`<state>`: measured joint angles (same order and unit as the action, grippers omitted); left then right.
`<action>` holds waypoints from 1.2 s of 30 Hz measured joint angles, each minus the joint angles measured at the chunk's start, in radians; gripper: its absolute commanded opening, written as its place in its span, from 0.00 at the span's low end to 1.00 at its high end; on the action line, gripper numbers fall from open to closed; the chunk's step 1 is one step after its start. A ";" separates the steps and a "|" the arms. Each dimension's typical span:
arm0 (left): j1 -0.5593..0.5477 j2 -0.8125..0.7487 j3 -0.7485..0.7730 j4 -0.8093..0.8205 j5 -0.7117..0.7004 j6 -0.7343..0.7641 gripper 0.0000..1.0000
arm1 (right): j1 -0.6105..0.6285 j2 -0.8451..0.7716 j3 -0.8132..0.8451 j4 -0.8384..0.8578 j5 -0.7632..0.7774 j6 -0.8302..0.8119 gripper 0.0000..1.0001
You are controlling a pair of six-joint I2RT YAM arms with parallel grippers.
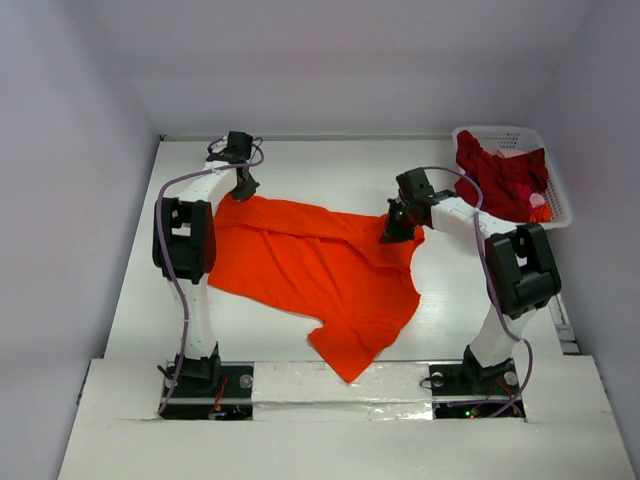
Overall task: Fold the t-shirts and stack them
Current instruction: Fold the tshirt
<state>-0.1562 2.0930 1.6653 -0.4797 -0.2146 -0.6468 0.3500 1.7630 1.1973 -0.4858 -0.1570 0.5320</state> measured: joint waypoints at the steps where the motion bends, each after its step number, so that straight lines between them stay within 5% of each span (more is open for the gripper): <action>1: 0.000 0.000 -0.010 -0.002 -0.003 0.000 0.00 | 0.002 0.006 -0.002 0.002 0.000 0.002 0.00; 36: 0.041 0.074 -0.008 0.000 0.002 -0.005 0.00 | 0.019 -0.009 -0.139 0.051 -0.011 0.083 0.00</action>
<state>-0.1154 2.1674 1.6573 -0.4793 -0.2131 -0.6518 0.3691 1.7538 1.0584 -0.4351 -0.1677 0.6147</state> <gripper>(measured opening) 0.003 0.009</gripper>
